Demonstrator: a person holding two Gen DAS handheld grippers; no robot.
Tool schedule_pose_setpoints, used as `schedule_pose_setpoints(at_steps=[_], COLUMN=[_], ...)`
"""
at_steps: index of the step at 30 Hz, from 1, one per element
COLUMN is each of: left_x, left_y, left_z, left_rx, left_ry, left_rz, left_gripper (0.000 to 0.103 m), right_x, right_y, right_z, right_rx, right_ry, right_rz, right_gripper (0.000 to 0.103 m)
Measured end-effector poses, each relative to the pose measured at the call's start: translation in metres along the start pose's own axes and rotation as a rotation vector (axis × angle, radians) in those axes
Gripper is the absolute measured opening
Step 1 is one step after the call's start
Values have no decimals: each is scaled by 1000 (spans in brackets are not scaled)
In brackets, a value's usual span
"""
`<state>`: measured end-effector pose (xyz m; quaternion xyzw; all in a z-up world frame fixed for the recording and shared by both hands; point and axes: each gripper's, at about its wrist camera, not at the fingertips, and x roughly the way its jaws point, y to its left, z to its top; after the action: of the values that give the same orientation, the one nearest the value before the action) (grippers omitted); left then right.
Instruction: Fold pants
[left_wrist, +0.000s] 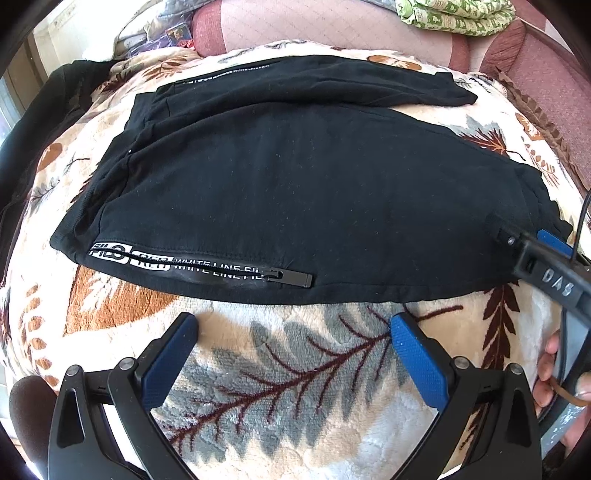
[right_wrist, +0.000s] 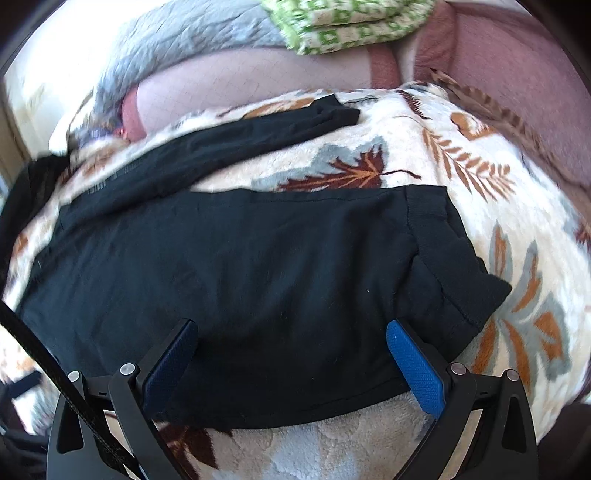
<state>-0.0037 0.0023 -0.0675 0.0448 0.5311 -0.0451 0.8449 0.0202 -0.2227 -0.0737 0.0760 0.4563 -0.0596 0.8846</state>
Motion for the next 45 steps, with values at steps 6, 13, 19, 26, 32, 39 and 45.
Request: schedule_pose_setpoints(at_steps=[6,13,19,26,32,39,45], left_x=[-12,-34,-58,-40,24,93,130], left_y=[3,9,60,156,198,195,204], left_z=[1,9,41,134,206,259,280], left_rx=[8,16,-85,-153,-184,-108,-93], left_ry=[-25,-103,-157,-182,-80,17,95], left_rz=[24,42,-88,-16,34,116,215], left_gripper=[103,103,103,103,81,68,41], right_x=[-2,-19,-39,-51,-49,-31,-10], right_y=[8,4,-4,-9,-5,0,1], right_z=[-4,-1,6,18,22,23,31], right_rx=[-45,-15,10,5,11,-22,-20], right_ry=[-9,-34,-77,-72,-60,-19,20], right_rz=[-57,-59,-53,0,3,-36,-47], right_gripper=[103,103,103,101,100,100,99])
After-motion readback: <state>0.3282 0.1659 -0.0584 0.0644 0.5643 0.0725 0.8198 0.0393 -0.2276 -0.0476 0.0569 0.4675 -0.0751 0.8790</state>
